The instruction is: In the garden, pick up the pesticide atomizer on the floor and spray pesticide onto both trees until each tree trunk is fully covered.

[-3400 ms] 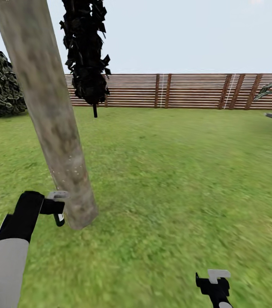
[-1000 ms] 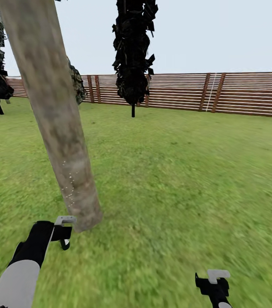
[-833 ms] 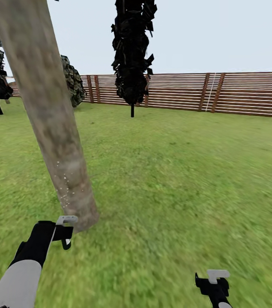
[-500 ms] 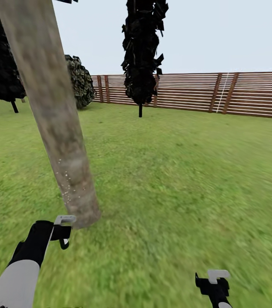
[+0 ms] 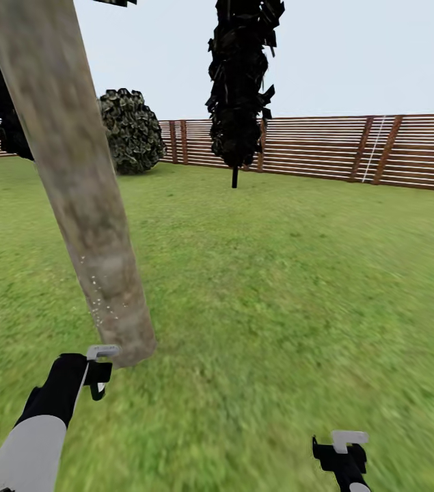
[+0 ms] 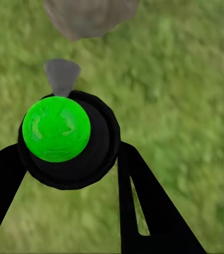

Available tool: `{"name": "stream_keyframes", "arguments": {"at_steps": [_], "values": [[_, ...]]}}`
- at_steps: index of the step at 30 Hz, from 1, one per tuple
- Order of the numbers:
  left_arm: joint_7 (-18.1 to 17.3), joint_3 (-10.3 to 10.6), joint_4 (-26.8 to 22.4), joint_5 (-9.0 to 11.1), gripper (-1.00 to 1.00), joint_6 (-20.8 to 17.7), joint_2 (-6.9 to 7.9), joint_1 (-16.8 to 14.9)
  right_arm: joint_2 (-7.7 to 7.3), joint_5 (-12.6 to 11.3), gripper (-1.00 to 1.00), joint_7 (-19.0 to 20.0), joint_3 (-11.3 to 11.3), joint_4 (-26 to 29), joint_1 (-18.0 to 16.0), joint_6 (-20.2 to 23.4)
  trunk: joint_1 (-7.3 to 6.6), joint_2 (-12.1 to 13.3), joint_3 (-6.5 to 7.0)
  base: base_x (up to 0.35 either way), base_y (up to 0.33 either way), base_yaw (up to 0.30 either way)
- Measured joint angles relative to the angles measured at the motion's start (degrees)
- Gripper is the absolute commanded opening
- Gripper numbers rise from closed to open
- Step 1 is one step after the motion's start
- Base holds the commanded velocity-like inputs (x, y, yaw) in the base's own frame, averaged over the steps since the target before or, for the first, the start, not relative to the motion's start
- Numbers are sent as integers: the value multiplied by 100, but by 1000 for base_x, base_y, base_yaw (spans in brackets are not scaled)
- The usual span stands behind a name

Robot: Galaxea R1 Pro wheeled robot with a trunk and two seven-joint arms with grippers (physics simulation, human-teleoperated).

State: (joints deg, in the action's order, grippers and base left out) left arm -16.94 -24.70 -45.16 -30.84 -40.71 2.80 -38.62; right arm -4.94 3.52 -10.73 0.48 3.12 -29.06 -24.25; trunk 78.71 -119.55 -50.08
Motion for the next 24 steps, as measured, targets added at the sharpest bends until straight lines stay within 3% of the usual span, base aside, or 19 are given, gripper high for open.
{"name": "stream_keyframes", "arguments": {"at_steps": [5, 10, 12, 24], "values": [[0, 0, 0, 1, -100, -1, 4, 0, 1, -2, 100, -1, 0, 0, 0, 0, 0, 0, 0, 136, -274, 0], [27, 25, 0, 388, -100, 7, 19, 0, 8, -2, 100, -2, 0, 0, 0, 0, 0, 0, 0, 112, -274, 8], [32, 32, -1, 426, -100, 9, 22, 1, 10, -2, 100, 0, 0, -1, -1, 0, 0, 0, 0, 99, -274, 135], [50, 29, -1, 445, -100, 10, 23, 1, 13, -2, 100, -2, 0, 0, -1, 0, 1, 0, 0, 94, -274, 225]]}}
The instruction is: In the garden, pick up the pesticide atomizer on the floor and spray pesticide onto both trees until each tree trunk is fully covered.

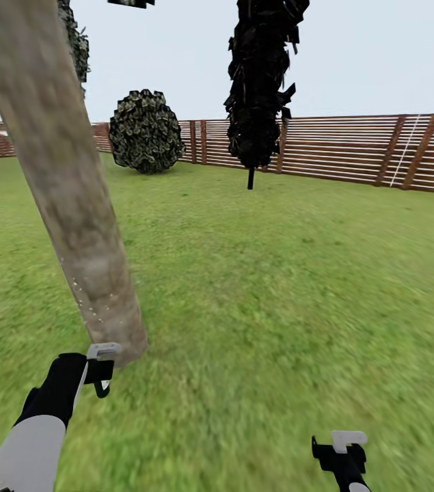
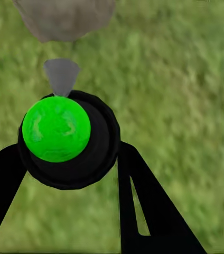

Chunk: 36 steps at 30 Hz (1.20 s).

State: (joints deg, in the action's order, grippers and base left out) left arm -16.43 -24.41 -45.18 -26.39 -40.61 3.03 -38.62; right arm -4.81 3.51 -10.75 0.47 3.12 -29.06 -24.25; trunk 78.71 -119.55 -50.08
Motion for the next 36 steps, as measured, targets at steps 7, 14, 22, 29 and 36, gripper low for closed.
{"name": "stream_keyframes", "arguments": {"at_steps": [7, 14, 22, 29, 36], "values": [[-18, 34, 1, 15, -100, -1, -25, 0, -3, -1, 100, -1, 0, 0, 0, 0, 0, 0, 0, 118, -274, 27], [-7, 37, -85, -8, -100, -68, -72, -43, -2, -1, 100, 2, 0, -1, -1, 1, 3, 0, 0, -105, -246, 253], [-13, 79, -288, 23, -100, -1345, -92, -1217, -16, -1, 100, 4, 1, 1, 1, 2, 0, 0, 1, -18, -17, 182], [-60, 194, -241, 6, -100, -1428, 363, -1353, -38, -1, 100, 2, 1, 1, 1, 2, 1, 0, 0, 0, 0, 1], [-65, 824, -249, -8, -100, -1570, 78, -1518, -38, -1, 100, 4, 1, 1, 1, 2, 1, 0, 0, 0, 0, 0]]}}
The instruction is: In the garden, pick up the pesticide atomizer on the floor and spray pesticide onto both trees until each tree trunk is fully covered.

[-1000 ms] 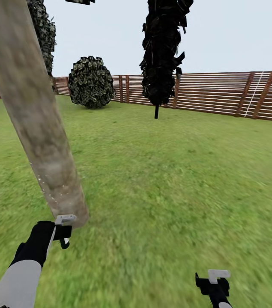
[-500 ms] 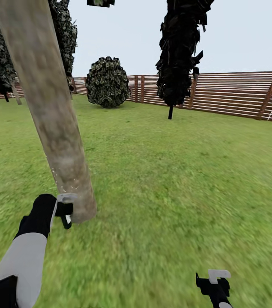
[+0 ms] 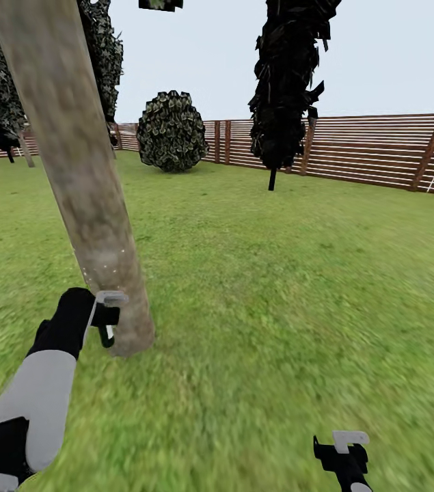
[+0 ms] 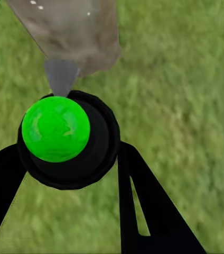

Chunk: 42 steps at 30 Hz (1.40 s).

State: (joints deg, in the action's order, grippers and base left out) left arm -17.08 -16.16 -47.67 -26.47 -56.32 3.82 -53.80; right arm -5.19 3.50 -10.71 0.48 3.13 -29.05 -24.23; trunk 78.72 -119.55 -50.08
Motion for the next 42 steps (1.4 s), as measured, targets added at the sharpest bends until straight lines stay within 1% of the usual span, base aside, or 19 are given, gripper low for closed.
{"name": "stream_keyframes", "arguments": {"at_steps": [1, 3, 4, 5, 6, 7, 10, 14, 16, 17, 18, 20, 23, 24, 25, 29, 33, 38, 42], "values": [[2, -9, -1, -38, -100, -4, 68, -18, 0, 0, 100, -1, 0, 0, 0, 0, 0, 0, 0, 0, 0, 0], [-4, -18, 1, -26, -100, -9, 205, -25, 2, 0, 100, 0, 2, 0, 0, 0, 0, 0, 0, 0, 0, 0], [-9, -21, 6, -11, -100, -15, 317, -28, 1, 0, 100, 0, 1, 0, 0, 0, 0, 0, 0, 0, 0, 14], [-13, -23, 12, 63, -100, -21, 427, -29, 5, 0, 100, 0, -1, 3, 0, 0, 0, 0, 0, 0, 0, 93], [-18, -23, 11, 152, -100, -32, 472, -32, 7, 0, 100, 0, 0, 4, 0, 0, 0, 0, 0, 0, 0, 157], [-18, -24, 10, 192, -100, -43, 488, -34, 8, 0, 100, 0, 1, 6, 0, 0, 0, 0, 0, 0, 0, 215], [-19, -23, 32, 237, -100, -97, 497, 9, 9, 0, 100, 0, 2, 8, 0, 0, 0, 0, 0, 0, 0, 255], [-32, -39, 187, 262, -100, -104, 507, 70, 9, 0, 100, 4, 1, 8, 0, 0, 0, 0, 0, 0, 0, 274], [-245, -35, 218, 338, -100, -111, 515, 72, 9, 2, 100, 17, 1, 3, 0, 0, 0, 0, 0, 0, 0, 250], [-367, -24, 219, 337, -100, -108, 516, 52, 9, 5, 100, 22, 0, 1, 0, 0, 0, 0, 0, 0, 0, 138], [-428, 1, 217, 296, -100, -101, 513, 22, 9, 6, 100, 24, 0, 1, 0, 0, 0, 0, 0, 0, 0, 71], [-475, 32, 173, 267, -100, -104, 504, -40, 2, 8, 100, 104, -1, -2, 0, 0, 0, 0, 0, 0, 0, 18], [-484, 43, 196, 282, -100, -117, 502, -343, 0, 8, 100, 156, 0, -2, 0, 0, 0, 0, 1, 0, 0, 5], [-483, 45, 205, 281, -100, -120, 500, -392, 0, 8, 100, 161, 0, -1, 0, 0, 0, 0, 0, 0, 0, 0], [-485, 54, 211, 292, -100, -124, 467, -424, 0, 8, 100, 166, 0, 0, 0, 1, 0, 0, 0, 0, 0, 0], [-484, 56, 168, 248, -100, -112, 446, -439, 0, 1, 100, 161, 0, 0, 0, 1, -2, 0, 0, 128, 0, 0], [-484, 59, 158, 241, -100, -111, 478, -428, 8, 0, 100, 159, 0, 0, 0, 1, -3, 0, 0, 321, -18, 0], [-485, 65, 158, 246, -100, -110, 477, -410, 9, 0, 100, 157, -1, 0, 0, -1, -3, 0, 0, 267, -154, 0], [-485, 66, 159, 246, -100, -109, 460, -409, 8, 2, 100, 157, -1, -1, 0, -1, -1, 0, 0, 102, -247, 0]]}}
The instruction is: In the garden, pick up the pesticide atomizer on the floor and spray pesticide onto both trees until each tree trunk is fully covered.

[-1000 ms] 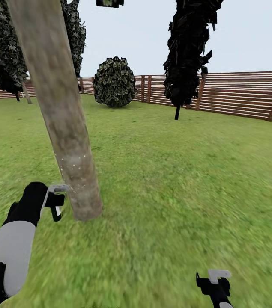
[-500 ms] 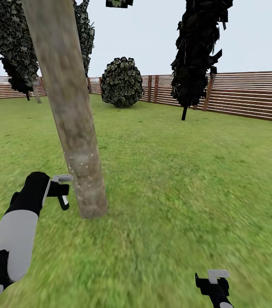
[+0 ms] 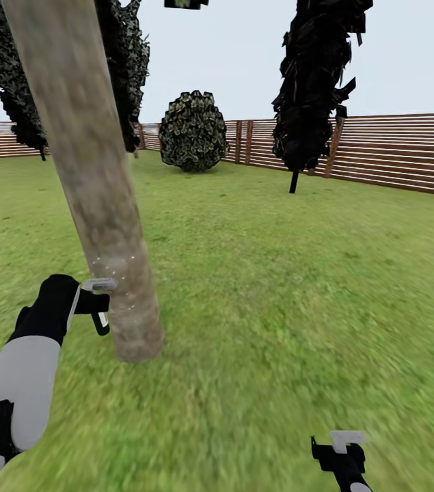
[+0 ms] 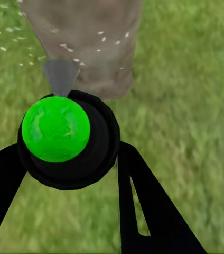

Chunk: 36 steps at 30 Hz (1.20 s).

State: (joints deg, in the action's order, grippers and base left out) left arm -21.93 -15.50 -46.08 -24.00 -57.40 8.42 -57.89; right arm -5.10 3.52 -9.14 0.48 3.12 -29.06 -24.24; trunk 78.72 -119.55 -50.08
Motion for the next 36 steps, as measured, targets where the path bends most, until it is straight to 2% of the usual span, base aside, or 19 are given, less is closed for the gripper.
{"name": "stream_keyframes", "arguments": {"at_steps": [21, 25, 27, 29, 32, 34, 36], "values": [[0, 0, 0, -3, -100, 1, 20, 2, 7, 2, 100, 0, 0, 0, 0, 0, 1, 0, 0, 2, -274, 0], [-1, 3, 6, -6, -100, 7, 55, 20, 11, 4, 100, 0, 0, -2, -1, 0, 1, 0, 0, 0, -275, 189], [4, -5, 19, -19, -100, 16, 95, 40, 11, 5, 100, 0, 0, -2, -1, 0, 1, 0, 0, 0, -275, 263], [4, -8, 43, -73, -100, 36, 292, 113, 10, 1, 100, 0, 0, -2, -2, 0, 1, 0, 0, 0, -275, 273], [-1, 1, 58, -11, -100, 49, 389, 306, 10, 3, 100, 0, 0, -2, -2, 0, 1, 0, 0, 0, -275, 267], [4, -11, 65, 23, -100, 49, 352, 361, 11, 4, 100, 0, -1, -1, -1, 0, 1, 0, 0, 43, -275, 130], [8, -19, 70, 57, -100, 43, 211, 376, 9, -1, 100, 0, 0, 0, 0, 0, 0, 0, 0, 126, -266, 34]]}}
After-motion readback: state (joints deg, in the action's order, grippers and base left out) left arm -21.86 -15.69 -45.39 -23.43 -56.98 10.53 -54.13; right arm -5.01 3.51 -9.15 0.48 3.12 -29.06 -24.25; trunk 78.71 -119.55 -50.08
